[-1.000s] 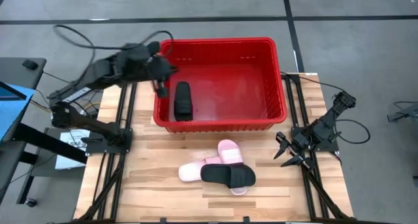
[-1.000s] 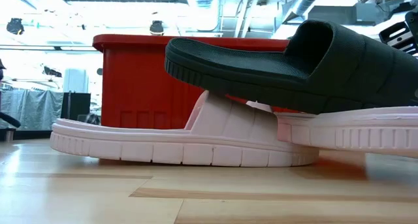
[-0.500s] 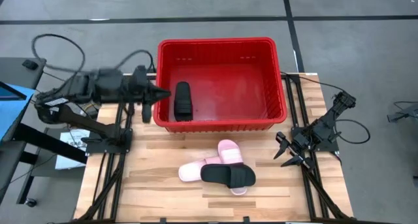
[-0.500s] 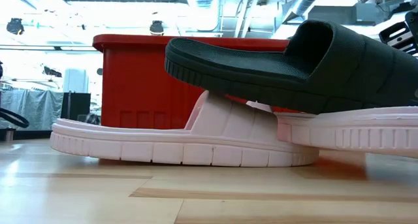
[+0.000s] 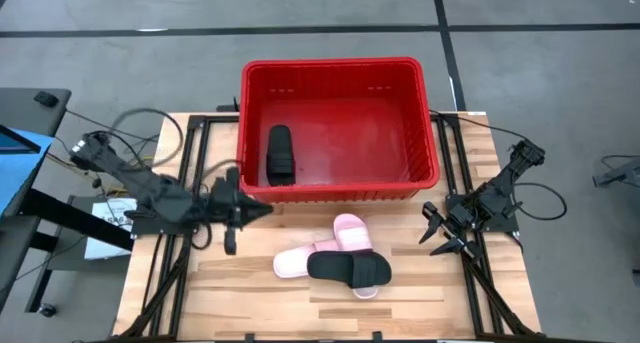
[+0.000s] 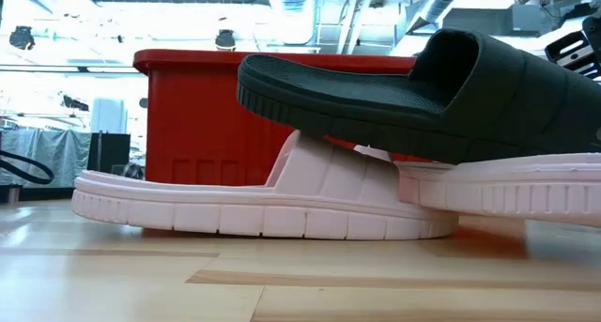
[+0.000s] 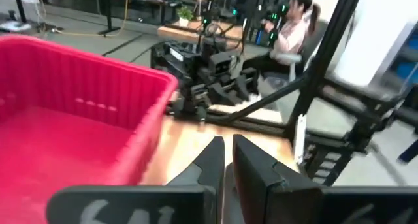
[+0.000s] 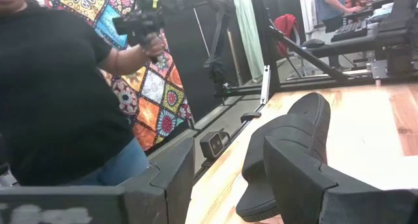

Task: Pick and place slides into bin
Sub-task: Put the black slide into the red container

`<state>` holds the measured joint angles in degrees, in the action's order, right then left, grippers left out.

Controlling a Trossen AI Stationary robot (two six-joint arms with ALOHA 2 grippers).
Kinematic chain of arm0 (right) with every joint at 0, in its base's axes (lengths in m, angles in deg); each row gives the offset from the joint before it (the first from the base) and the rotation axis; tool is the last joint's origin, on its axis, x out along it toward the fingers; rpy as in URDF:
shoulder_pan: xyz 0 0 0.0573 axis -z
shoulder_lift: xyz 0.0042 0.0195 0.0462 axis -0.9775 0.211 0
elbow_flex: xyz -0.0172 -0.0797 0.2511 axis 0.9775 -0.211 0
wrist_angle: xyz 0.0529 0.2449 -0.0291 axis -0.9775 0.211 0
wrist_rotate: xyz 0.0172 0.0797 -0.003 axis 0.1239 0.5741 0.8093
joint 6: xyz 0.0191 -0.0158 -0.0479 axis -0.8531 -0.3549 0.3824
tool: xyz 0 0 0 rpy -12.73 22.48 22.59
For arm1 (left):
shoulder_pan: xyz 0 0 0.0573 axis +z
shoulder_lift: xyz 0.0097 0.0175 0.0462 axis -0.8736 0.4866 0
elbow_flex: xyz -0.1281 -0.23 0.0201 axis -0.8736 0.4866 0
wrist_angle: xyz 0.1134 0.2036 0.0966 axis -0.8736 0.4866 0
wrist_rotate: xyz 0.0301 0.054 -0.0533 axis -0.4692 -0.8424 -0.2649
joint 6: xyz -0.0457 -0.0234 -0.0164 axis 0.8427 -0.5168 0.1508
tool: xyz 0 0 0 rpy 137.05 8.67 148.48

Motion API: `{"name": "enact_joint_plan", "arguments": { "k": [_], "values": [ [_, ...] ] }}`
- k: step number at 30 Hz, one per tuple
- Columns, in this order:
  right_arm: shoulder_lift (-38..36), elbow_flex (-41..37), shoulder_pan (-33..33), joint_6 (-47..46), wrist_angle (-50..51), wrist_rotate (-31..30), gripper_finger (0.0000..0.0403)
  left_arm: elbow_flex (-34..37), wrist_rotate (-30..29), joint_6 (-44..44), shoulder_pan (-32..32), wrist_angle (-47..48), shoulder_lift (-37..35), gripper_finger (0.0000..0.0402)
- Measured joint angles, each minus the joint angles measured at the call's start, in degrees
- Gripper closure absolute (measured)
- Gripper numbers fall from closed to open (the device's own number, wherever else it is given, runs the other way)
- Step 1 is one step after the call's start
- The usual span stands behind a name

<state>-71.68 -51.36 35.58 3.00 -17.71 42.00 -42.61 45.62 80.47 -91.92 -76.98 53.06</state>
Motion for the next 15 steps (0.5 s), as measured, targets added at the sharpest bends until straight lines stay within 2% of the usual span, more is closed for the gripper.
{"name": "enact_joint_plan", "arguments": {
  "k": [7,15],
  "values": [
    [0.0,0.0,0.0,0.0,0.0,0.0,0.0230,3.1,-1.3,5.8,-4.2,-9.5,5.6,0.0382],
    [0.0,0.0,0.0,0.0,0.0,0.0,0.0230,3.1,0.6,5.8,-4.6,-12.1,10.3,0.0382]
  ]
}}
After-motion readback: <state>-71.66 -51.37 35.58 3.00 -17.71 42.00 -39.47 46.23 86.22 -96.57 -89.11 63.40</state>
